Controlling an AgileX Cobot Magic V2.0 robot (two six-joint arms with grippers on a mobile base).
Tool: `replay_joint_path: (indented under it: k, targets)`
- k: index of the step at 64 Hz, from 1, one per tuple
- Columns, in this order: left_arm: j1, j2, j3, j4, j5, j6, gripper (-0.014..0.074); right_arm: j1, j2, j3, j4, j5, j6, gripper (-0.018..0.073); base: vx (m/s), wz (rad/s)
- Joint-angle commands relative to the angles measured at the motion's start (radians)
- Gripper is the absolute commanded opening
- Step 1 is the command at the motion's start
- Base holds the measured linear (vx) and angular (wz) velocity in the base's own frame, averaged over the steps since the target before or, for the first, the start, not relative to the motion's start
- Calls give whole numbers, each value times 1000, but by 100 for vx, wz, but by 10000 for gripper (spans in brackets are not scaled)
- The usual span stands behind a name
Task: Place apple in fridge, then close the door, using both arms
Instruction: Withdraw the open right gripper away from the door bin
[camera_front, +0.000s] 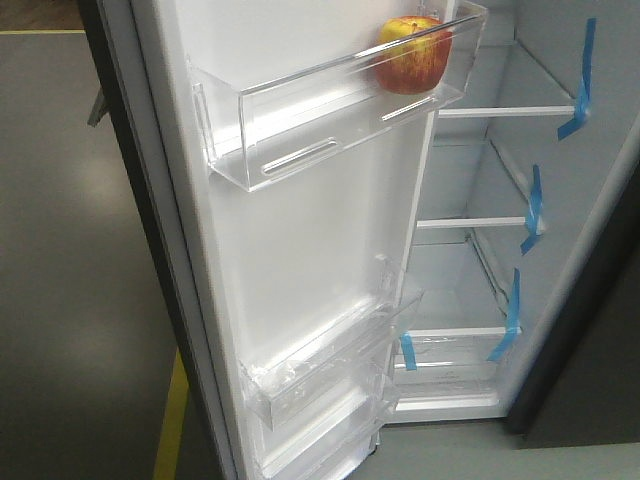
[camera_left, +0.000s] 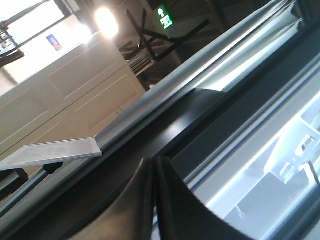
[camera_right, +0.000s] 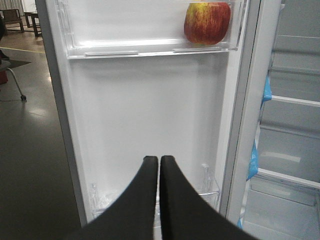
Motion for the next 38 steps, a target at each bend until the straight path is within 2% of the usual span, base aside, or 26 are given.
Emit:
replay_joint_path:
  k: [1, 13, 38]
  targets:
    - [-6, 118, -91, -11, -44, 5, -6, -5, 14, -23, 25, -59, 2, -3, 0, 0]
    - [-6, 343, -236, -10, -111, 6, -6, -5, 14, -23, 25, -59, 1, -3, 0, 0]
    - [-6, 885, -622, -53, 127, 0, -6, -5, 14, -23, 25, -57, 1, -1, 0, 0]
